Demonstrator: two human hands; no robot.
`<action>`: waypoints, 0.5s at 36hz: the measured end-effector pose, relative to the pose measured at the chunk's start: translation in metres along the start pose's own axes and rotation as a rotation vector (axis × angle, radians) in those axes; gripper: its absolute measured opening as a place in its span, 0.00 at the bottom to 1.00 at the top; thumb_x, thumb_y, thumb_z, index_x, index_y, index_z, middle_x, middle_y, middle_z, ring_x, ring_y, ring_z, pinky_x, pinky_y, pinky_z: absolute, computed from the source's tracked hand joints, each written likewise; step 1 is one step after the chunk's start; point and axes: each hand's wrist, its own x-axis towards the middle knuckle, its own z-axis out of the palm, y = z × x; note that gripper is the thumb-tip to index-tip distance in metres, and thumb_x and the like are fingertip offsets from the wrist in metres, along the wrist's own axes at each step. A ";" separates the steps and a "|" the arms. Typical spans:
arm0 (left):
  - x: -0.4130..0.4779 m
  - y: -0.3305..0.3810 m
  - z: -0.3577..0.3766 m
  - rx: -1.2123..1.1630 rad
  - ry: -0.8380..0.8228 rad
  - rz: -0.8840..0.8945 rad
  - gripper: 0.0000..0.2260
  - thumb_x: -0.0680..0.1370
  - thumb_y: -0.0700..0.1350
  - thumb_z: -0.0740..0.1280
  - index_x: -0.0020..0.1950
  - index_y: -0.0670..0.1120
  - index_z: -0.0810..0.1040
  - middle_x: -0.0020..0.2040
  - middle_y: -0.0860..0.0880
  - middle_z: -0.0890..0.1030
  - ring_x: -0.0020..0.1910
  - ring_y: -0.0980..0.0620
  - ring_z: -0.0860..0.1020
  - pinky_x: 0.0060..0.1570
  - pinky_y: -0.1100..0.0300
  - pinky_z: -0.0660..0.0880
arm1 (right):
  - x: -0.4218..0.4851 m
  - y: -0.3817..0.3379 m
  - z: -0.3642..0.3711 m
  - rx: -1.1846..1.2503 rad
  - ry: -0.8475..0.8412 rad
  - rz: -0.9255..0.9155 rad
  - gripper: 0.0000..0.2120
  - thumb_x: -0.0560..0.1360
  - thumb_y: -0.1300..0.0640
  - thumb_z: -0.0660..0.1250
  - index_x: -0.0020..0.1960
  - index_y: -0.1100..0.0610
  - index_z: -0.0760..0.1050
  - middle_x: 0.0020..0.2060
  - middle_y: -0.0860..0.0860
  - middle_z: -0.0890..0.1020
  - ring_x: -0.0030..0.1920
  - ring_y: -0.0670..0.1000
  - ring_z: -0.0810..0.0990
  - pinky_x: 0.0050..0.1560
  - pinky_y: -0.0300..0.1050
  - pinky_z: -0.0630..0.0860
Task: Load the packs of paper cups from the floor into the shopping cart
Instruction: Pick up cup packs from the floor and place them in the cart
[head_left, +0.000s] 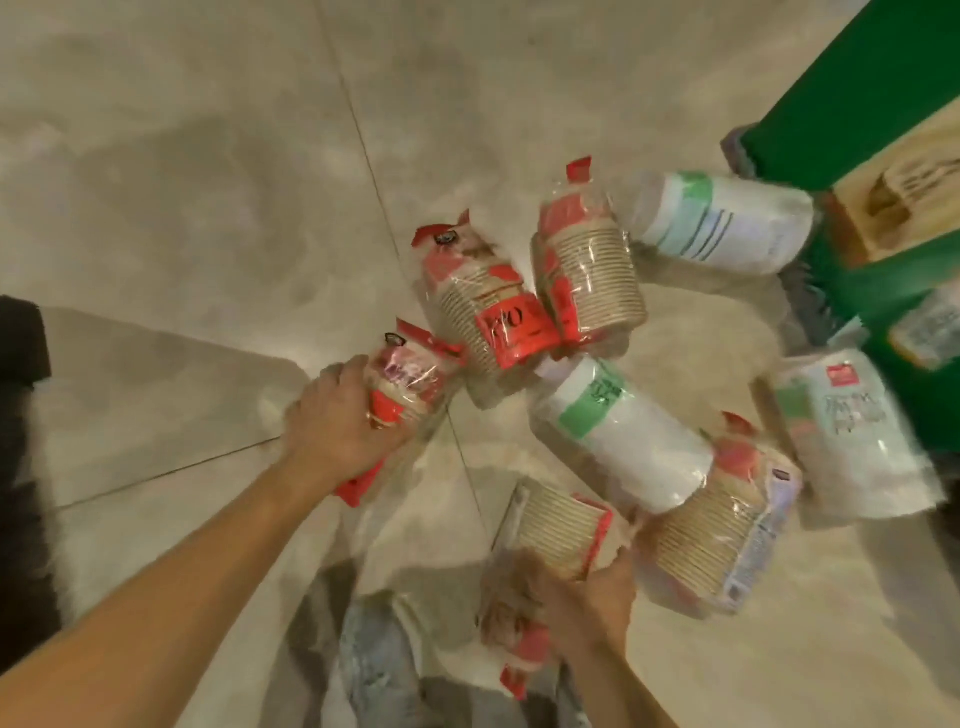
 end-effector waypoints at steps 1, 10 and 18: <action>0.017 -0.004 0.015 -0.007 0.014 -0.008 0.54 0.59 0.77 0.66 0.77 0.47 0.62 0.71 0.42 0.71 0.69 0.38 0.72 0.64 0.40 0.72 | 0.019 0.011 0.013 0.039 -0.009 0.002 0.61 0.46 0.33 0.82 0.74 0.50 0.65 0.67 0.55 0.76 0.66 0.60 0.77 0.64 0.58 0.78; 0.047 -0.029 0.059 -0.126 0.061 -0.033 0.52 0.54 0.73 0.70 0.73 0.49 0.64 0.66 0.42 0.74 0.63 0.37 0.74 0.57 0.36 0.76 | 0.031 0.018 0.035 0.126 0.017 -0.053 0.52 0.61 0.46 0.86 0.77 0.48 0.61 0.58 0.45 0.80 0.58 0.51 0.80 0.64 0.53 0.76; -0.041 -0.030 -0.043 -0.380 0.064 -0.084 0.44 0.57 0.68 0.78 0.68 0.55 0.70 0.57 0.51 0.76 0.57 0.48 0.77 0.54 0.46 0.78 | -0.071 -0.092 -0.033 0.089 -0.126 -0.275 0.47 0.62 0.51 0.86 0.71 0.46 0.60 0.50 0.34 0.74 0.44 0.28 0.76 0.51 0.23 0.71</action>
